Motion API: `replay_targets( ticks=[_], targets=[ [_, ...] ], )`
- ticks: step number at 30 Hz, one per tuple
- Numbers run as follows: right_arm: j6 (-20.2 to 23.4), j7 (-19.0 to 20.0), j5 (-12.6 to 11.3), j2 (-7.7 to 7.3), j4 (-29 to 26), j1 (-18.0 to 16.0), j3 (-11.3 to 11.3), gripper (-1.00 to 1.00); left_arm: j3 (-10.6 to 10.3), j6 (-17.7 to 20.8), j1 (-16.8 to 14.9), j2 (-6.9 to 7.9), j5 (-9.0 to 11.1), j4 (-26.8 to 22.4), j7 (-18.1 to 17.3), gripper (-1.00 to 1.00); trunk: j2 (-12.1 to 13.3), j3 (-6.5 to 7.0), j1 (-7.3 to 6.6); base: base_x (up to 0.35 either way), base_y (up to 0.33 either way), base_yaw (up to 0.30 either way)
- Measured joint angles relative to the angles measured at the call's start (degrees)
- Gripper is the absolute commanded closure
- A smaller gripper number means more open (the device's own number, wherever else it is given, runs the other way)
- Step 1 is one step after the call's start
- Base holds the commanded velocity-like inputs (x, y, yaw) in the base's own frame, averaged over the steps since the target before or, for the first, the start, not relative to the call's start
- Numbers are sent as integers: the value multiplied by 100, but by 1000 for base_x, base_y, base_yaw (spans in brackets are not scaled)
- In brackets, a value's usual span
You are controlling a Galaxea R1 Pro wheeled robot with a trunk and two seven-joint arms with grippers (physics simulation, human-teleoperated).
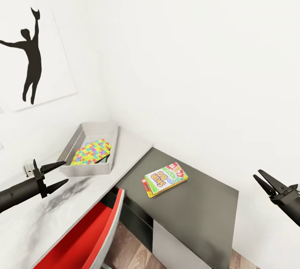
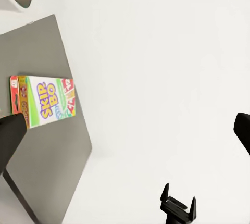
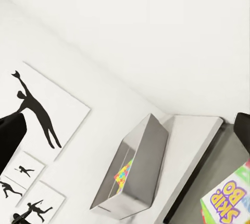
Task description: Put all the toys in the child's room - the three board games (two on the bed and one on the table), the two jigsaw puzzles on the table, and the tennis ball on the table - inside the toy box on the table in the child's room.
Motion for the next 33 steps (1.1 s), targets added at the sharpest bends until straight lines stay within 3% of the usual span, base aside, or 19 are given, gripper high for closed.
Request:
replay_targets(
  ticks=[8, 15, 33],
  targets=[
    [-6, -4, 0, 0, 2, 0, 1, -100, 0, 0, 0, 0, 1, 1, -29, -100, 0, 51, 0, -3, -46, -220],
    [-6, -3, 0, 0, 4, 0, 0, -100, 1, -1, 0, 0, 19, -1, -254, -100, 0, 96, 0, 0, -32, -220],
    [-6, -3, 0, 0, 16, 0, 0, -100, 0, -1, 0, 0, 20, -1, -271, -100, 0, 211, 0, 0, -1, -220]
  ],
)
